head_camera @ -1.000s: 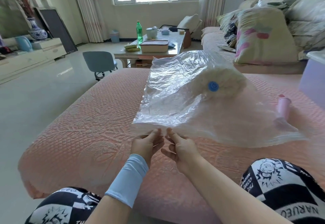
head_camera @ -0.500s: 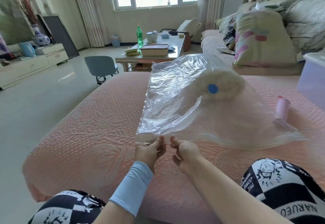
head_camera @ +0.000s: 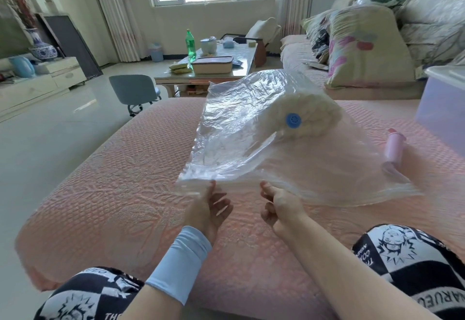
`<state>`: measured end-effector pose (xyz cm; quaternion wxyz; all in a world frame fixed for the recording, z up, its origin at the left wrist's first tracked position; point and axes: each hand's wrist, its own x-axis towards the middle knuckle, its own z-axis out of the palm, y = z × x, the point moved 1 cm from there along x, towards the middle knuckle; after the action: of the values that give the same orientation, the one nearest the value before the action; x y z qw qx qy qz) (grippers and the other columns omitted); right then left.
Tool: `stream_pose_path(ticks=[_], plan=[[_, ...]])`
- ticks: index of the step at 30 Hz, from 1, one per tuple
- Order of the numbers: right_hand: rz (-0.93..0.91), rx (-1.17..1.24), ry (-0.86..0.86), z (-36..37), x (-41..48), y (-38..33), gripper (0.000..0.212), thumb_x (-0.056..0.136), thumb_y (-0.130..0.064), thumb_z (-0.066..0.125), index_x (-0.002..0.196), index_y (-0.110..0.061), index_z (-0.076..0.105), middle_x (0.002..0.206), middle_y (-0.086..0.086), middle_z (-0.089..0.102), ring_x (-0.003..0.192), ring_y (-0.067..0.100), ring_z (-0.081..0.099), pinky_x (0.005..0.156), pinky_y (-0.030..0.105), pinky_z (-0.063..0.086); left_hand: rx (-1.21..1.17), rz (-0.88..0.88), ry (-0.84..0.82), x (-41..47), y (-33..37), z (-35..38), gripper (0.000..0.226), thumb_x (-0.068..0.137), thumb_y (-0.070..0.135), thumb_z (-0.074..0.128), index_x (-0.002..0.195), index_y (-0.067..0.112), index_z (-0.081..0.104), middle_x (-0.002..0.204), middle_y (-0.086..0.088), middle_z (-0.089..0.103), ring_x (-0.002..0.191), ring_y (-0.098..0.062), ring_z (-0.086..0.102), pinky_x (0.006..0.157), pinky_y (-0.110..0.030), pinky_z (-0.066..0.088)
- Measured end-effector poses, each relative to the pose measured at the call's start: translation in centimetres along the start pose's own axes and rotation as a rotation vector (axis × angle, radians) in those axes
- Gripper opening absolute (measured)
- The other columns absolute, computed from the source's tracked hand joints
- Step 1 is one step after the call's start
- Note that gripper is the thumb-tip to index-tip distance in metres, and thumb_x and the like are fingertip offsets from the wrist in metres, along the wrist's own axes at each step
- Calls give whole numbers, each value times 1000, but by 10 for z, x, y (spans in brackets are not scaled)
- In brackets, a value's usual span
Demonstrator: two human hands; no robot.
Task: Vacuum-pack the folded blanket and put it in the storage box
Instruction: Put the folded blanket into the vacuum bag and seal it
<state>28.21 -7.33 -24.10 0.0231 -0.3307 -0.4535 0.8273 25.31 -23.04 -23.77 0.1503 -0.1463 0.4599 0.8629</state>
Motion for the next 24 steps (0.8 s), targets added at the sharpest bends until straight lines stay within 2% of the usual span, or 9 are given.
stream_pose_path(ticks=[2,3,6,9,12,16,21,24], plan=[[3,-5,-41,5,-4,3,9,87,-20,75,88,-13,70,79,-1,63,36,5,30,34,19,33,68,-48,-71,0,-4,12,32,85,35,71,92,5,63,76,-8,63,66,-20,64,62,-33,58],[14,6,-70,9,-7,6,9,88,-19,75,88,-12,70,76,-2,63,36,5,31,35,18,33,118,-33,-79,0,-9,19,32,84,32,72,93,2,65,79,-10,65,67,-20,65,62,-32,57],[37,91,-130,19,-13,13,5,91,-15,70,91,-10,69,61,-3,61,35,4,33,34,16,34,180,26,-62,2,-21,31,14,85,13,71,88,0,70,80,-13,70,63,-17,67,55,-24,54],[25,88,-142,21,-13,13,6,92,-14,70,93,-9,71,62,-2,59,38,5,31,36,18,35,167,35,-32,4,-20,33,6,86,6,68,84,1,72,73,-11,71,63,-16,66,53,-22,53],[13,70,-85,19,-12,11,4,91,-10,69,90,-6,69,66,3,58,40,6,37,37,18,38,155,52,19,2,-23,34,4,84,4,71,82,0,71,71,-11,69,64,-18,64,54,-23,54],[14,117,-7,12,-6,5,5,89,-3,70,87,-1,66,77,7,56,56,14,44,39,19,41,115,67,86,-3,-28,39,8,82,5,73,82,-1,69,62,-5,65,55,-13,60,54,-22,55],[-13,128,41,-2,3,-4,7,89,-1,69,83,-2,66,73,7,52,48,11,41,39,18,42,98,81,136,-1,-27,39,9,83,8,74,82,0,68,62,-5,63,56,-14,58,53,-22,55],[-26,178,74,-14,8,-13,8,88,0,70,82,-1,65,70,6,50,44,9,41,38,18,41,61,97,164,3,-24,38,9,83,8,73,78,2,69,56,-2,63,49,-10,58,50,-21,54]])
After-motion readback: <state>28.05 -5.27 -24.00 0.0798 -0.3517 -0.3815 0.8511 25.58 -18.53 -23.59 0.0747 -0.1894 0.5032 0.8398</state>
